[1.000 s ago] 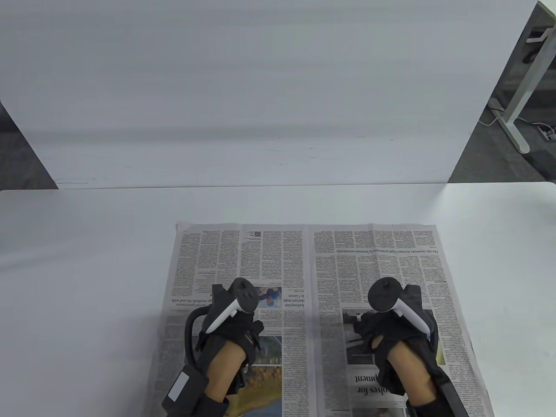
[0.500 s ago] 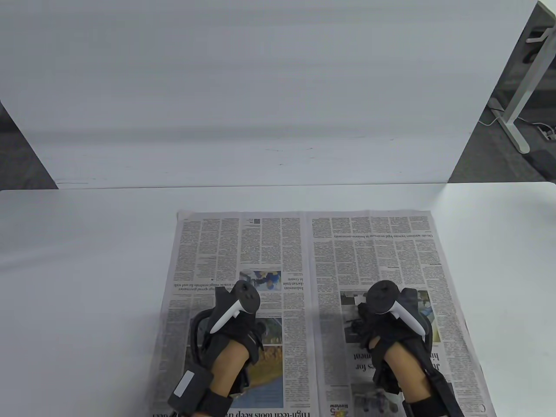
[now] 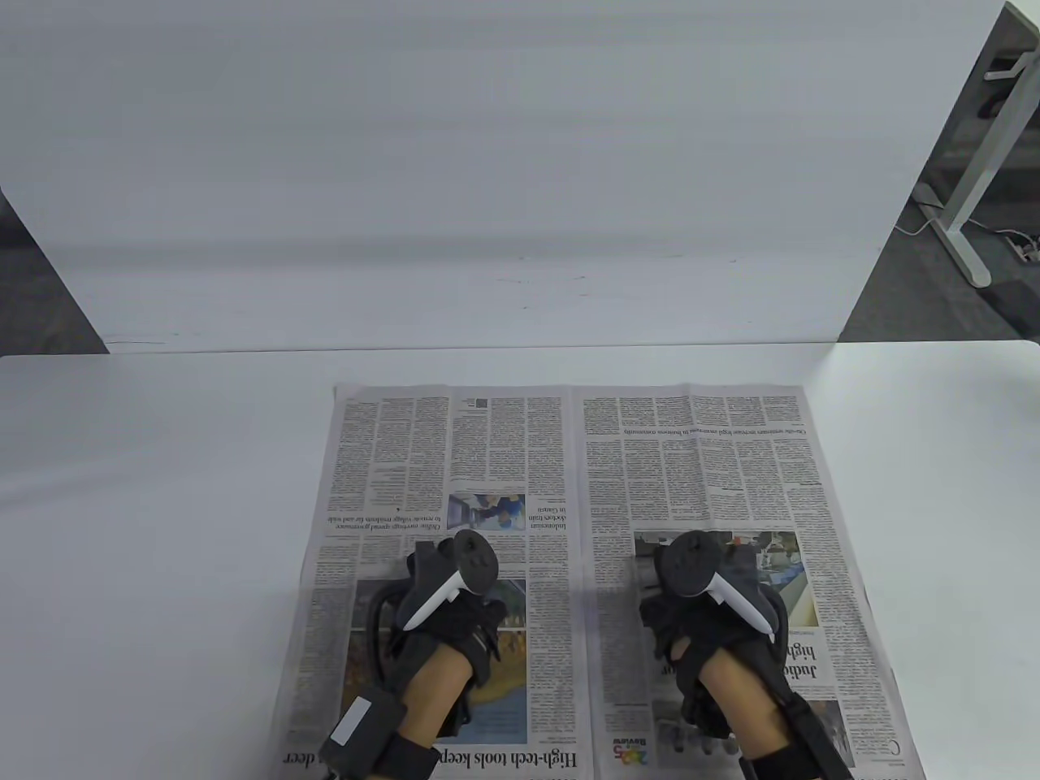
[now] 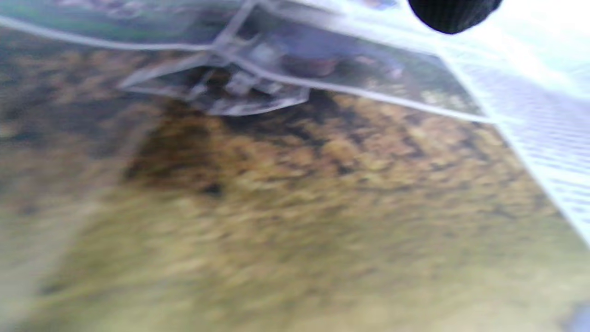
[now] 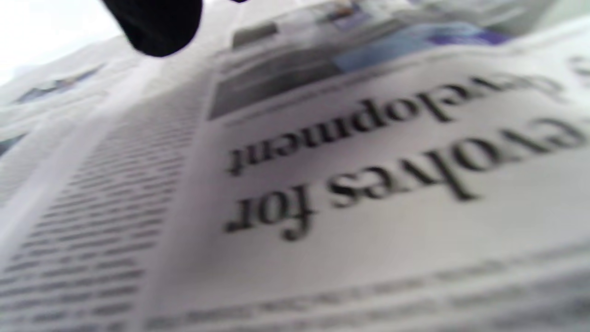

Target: Unfold folded newspaper and lay flat

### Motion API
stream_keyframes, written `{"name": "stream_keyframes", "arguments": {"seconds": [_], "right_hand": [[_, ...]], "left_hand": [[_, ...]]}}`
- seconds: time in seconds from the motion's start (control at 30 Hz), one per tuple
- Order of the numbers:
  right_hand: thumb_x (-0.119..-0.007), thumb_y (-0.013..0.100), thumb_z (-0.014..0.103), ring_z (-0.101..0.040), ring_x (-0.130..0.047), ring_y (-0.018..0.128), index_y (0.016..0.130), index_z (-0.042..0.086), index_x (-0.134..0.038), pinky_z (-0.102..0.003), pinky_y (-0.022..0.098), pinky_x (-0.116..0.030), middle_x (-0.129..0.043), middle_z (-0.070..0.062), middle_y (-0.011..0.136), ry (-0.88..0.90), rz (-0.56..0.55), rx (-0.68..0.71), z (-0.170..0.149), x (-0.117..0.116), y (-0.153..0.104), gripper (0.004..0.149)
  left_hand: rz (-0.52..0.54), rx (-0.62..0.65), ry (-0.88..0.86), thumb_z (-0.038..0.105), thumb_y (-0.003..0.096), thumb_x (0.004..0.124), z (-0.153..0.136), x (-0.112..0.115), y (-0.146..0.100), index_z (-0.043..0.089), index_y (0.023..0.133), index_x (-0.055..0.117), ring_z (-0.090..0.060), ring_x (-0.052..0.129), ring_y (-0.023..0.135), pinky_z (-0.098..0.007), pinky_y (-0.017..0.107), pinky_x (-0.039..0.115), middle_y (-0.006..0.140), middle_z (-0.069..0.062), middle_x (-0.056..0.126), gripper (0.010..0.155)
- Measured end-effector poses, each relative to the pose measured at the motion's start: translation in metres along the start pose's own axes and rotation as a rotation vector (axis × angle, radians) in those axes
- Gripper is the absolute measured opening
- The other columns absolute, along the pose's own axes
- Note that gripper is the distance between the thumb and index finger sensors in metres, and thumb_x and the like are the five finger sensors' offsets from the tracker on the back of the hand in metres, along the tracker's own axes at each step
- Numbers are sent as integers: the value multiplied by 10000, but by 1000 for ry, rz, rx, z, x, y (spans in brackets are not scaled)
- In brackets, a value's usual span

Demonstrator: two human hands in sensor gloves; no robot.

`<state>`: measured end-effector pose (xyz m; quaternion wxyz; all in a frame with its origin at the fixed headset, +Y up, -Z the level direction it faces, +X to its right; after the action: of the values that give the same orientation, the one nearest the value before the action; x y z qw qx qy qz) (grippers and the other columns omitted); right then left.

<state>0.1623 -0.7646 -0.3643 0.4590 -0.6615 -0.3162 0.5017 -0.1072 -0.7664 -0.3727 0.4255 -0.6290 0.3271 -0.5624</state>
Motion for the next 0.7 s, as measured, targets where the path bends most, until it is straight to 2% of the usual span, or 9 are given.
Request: {"name": "stream_keyframes", "arguments": {"seconds": [0.13,0.27,0.37,0.43,0.5,0.7], "right_hand": [[-659,476,393,-483,-120,1033,1056,234,-305,-765,660,-311,-159,-124,1152,-26,-52,84,28,-6,-6,697],[-661,473,392,-475,-125,1039,1055,242,-324,-777,648,-260,-178,-112,1157,-65,-18,120,39,-23,-4,688],[-669,472,411,-488,-140,1029,1052,237,-329,-782,633,-259,-196,-121,1153,-77,27,134,40,-34,-1,694],[-672,471,415,-500,-150,1022,1050,227,-354,-782,627,-257,-210,-131,1150,-69,60,132,39,-42,3,687],[-669,477,434,-472,-41,1002,1043,250,-271,-767,618,-190,-111,-108,1133,-74,116,120,36,-47,5,716],[-673,477,452,-427,-37,1010,1041,294,-293,-749,618,-178,-117,-66,1136,-47,104,105,29,-45,7,698]], "left_hand": [[48,100,15,421,483,607,27,5,-5,329,1062,267,-497,105,1041,-746,709,305,1128,-100,90,678],[12,131,44,440,480,614,39,15,-4,331,1061,270,-496,110,1041,-750,706,297,1129,-99,96,684],[-54,139,12,476,477,632,39,25,0,329,1063,280,-505,125,1041,-753,702,305,1133,-104,112,700],[-107,124,9,486,477,639,35,35,5,329,1061,282,-493,68,1025,-747,687,236,1127,-97,93,702],[-134,117,43,505,480,633,34,38,6,363,1046,202,-481,0,1010,-755,675,189,1111,-68,14,725],[-147,95,-3,502,486,638,26,40,10,401,1032,169,-458,-72,992,-756,652,125,1096,-39,-42,727]]}}
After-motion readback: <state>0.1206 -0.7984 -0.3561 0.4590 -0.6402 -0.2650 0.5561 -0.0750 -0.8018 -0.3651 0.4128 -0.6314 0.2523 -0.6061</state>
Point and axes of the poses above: the tracker on the back of each hand, its own z axis roughly to the thumb side, its own y axis roughly from the wrist to the fingertips, x = y × z, the point moved 4 cm from there along y, roughly from the wrist to the fingertips
